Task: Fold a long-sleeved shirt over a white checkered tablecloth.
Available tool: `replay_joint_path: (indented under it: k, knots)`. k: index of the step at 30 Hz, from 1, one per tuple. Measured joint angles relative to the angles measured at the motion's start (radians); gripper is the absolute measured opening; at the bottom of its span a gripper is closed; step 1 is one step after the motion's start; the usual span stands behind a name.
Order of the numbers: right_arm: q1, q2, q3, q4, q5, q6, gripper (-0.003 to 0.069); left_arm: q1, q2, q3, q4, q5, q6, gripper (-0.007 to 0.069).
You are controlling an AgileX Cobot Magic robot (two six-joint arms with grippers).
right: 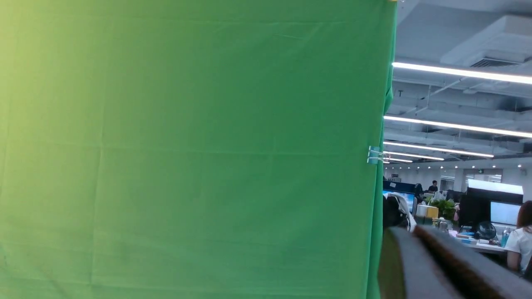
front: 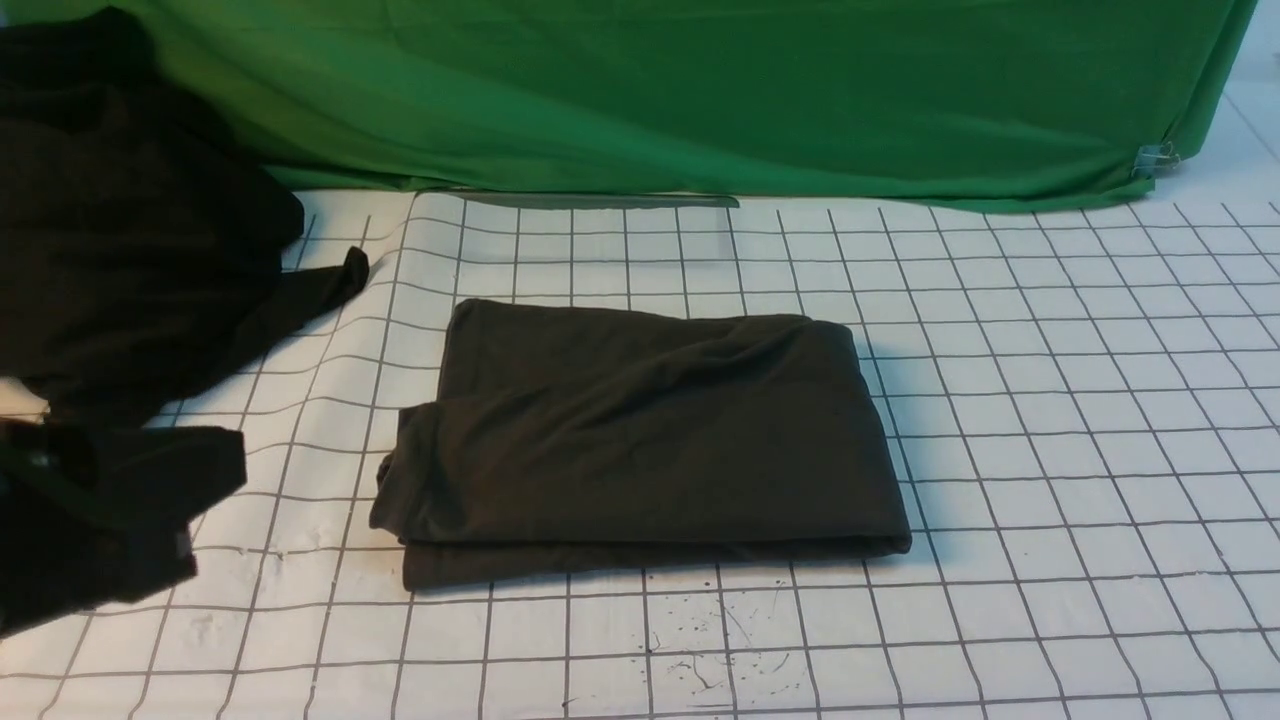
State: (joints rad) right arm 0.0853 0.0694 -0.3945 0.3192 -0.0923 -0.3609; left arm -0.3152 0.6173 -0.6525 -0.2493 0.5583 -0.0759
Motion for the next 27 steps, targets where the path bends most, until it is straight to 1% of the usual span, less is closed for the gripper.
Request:
replay_joint_path:
  k: [4, 10, 19, 23, 27]
  knots:
    - [0.0, 0.0, 0.0, 0.0, 0.0, 0.0, 0.0043, 0.0, -0.08, 0.032, -0.004, -0.045, -0.006, -0.0004]
    - [0.0, 0.0, 0.0, 0.0, 0.0, 0.0, 0.0052, 0.0, -0.194, 0.032, 0.001, -0.056, -0.006, -0.0002]
    - [0.0, 0.0, 0.0, 0.0, 0.0, 0.0, 0.0074, 0.0, -0.211, 0.032, 0.005, -0.094, -0.006, 0.0001]
    - [0.0, 0.0, 0.0, 0.0, 0.0, 0.0, 0.0082, 0.0, -0.211, 0.032, 0.036, -0.104, -0.006, 0.0001]
    - [0.0, 0.0, 0.0, 0.0, 0.0, 0.0, 0.009, 0.0, -0.211, 0.032, 0.131, -0.119, -0.006, 0.0001]
